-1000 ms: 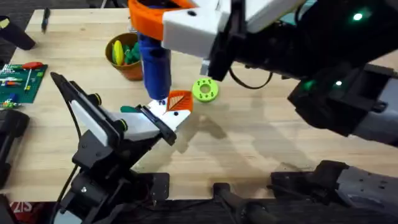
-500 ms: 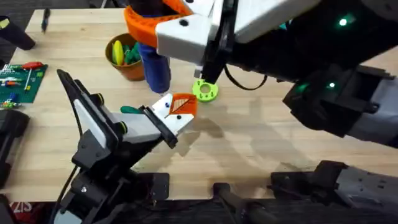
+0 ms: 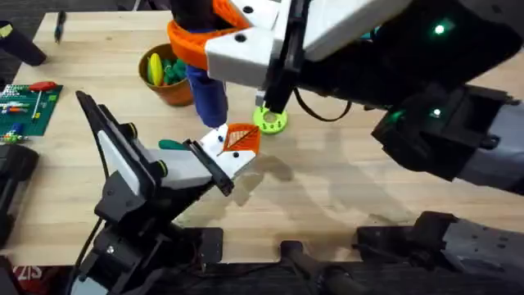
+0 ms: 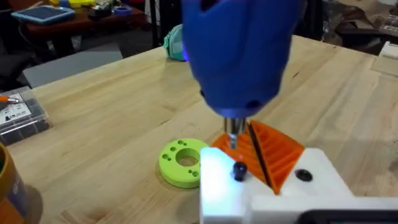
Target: Pick up the gripper from the table and insert it into the empty holder that is missing its gripper. Then pick up a screw, insert it into the mounting hole, and use the screwdriver to tighten it. Finally, clean up the table by picking up the vegetable and placing it into the bucket.
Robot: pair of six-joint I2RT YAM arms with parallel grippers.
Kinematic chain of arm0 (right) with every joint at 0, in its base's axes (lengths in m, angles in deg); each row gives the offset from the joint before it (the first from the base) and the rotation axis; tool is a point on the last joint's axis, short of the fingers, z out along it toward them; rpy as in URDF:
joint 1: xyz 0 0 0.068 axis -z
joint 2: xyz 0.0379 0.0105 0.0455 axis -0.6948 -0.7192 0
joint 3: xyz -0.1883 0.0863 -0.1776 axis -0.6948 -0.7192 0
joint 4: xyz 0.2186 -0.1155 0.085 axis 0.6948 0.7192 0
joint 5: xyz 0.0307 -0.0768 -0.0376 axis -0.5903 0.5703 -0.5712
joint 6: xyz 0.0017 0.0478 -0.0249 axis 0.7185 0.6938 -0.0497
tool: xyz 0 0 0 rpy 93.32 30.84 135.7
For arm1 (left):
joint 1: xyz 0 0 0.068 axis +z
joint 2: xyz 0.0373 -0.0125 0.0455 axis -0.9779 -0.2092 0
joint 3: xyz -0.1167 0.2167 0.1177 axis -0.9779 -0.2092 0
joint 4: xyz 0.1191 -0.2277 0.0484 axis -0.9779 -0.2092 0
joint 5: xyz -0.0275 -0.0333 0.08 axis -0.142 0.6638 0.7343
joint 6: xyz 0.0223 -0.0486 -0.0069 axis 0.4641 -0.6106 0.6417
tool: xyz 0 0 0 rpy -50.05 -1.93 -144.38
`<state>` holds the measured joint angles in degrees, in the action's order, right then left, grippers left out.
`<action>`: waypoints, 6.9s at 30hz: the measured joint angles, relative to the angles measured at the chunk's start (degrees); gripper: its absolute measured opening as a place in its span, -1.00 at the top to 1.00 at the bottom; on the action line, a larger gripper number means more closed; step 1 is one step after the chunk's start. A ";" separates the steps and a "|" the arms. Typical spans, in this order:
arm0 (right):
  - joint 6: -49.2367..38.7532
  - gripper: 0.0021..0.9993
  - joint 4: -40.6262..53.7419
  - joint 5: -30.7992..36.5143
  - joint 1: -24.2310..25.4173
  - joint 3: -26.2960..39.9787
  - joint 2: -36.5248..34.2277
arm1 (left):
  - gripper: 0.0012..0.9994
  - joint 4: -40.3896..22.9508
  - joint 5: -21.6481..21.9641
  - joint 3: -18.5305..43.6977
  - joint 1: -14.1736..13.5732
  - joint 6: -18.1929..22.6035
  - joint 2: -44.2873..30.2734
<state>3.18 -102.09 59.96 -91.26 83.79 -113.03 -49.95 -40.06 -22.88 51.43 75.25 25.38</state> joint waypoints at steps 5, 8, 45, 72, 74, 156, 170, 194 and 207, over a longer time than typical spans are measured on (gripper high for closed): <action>0.01 0.94 0.19 -0.69 0.00 0.00 0.00 | 0.99 0.00 -0.01 0.00 0.01 0.00 -0.02; 0.00 0.94 0.76 -1.79 0.00 0.00 0.00 | 0.99 0.00 -0.01 0.00 0.02 0.00 0.00; -2.97 0.94 1.83 -3.06 -0.92 -0.02 -0.01 | 0.99 0.00 -0.01 0.00 0.02 0.00 -0.01; -5.11 0.94 3.36 -3.06 -0.92 -0.02 -0.02 | 0.99 0.00 -0.19 0.00 0.01 0.00 -0.01; -5.13 0.94 3.37 -3.06 -0.92 -0.03 -0.02 | 0.99 0.01 -0.20 0.00 0.02 0.00 -0.01; -5.37 0.94 4.87 -3.05 -0.92 -0.04 -0.02 | 0.99 0.00 -0.23 0.00 -0.01 -0.01 -0.01; -5.53 0.94 3.56 -3.15 -0.93 -0.14 -0.17 | 0.99 0.04 -0.24 0.00 0.01 -0.17 0.04; -5.53 0.94 0.35 -3.30 -0.96 -0.33 1.55 | 0.99 0.02 -0.22 0.00 0.01 -0.20 0.04; -5.53 0.94 2.37 -3.30 -0.96 -0.33 1.38 | 0.99 0.02 -0.22 0.00 0.02 -0.20 0.04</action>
<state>-2.35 -99.72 56.66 -92.22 83.46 -111.65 -49.93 -40.29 -22.88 51.45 75.06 25.43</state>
